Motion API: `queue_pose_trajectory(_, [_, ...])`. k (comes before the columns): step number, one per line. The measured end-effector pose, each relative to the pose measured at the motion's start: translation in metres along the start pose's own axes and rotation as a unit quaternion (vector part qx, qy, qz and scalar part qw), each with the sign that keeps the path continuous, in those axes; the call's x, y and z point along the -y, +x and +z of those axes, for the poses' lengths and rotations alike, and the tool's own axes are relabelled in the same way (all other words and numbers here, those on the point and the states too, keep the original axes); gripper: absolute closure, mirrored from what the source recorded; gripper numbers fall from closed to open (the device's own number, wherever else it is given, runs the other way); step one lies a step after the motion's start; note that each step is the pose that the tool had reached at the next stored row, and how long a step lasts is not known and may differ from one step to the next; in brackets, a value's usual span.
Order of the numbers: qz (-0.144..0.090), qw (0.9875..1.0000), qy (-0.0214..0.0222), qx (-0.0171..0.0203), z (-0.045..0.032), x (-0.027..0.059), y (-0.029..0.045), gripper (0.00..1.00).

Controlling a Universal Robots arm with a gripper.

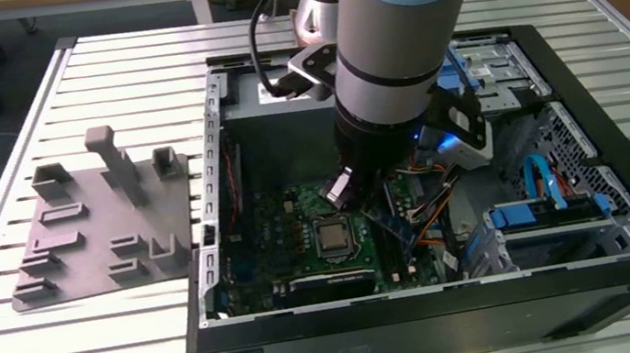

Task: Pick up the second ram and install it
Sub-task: 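Insert the second ram into the second slot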

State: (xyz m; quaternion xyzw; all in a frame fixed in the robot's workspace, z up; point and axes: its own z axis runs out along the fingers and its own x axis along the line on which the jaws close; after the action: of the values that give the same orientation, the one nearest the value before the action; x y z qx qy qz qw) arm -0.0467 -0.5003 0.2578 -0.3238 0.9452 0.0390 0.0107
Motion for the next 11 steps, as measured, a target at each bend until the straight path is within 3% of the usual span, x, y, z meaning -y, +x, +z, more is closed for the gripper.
queue_pose_trajectory(5, [0.045,0.999,0.0021,0.0031,0.0008,0.0,0.0,0.89])
queue_pose_trajectory(11, [0.099,0.9951,0.0045,0.0067,0.0014,0.0001,0.0,0.89])
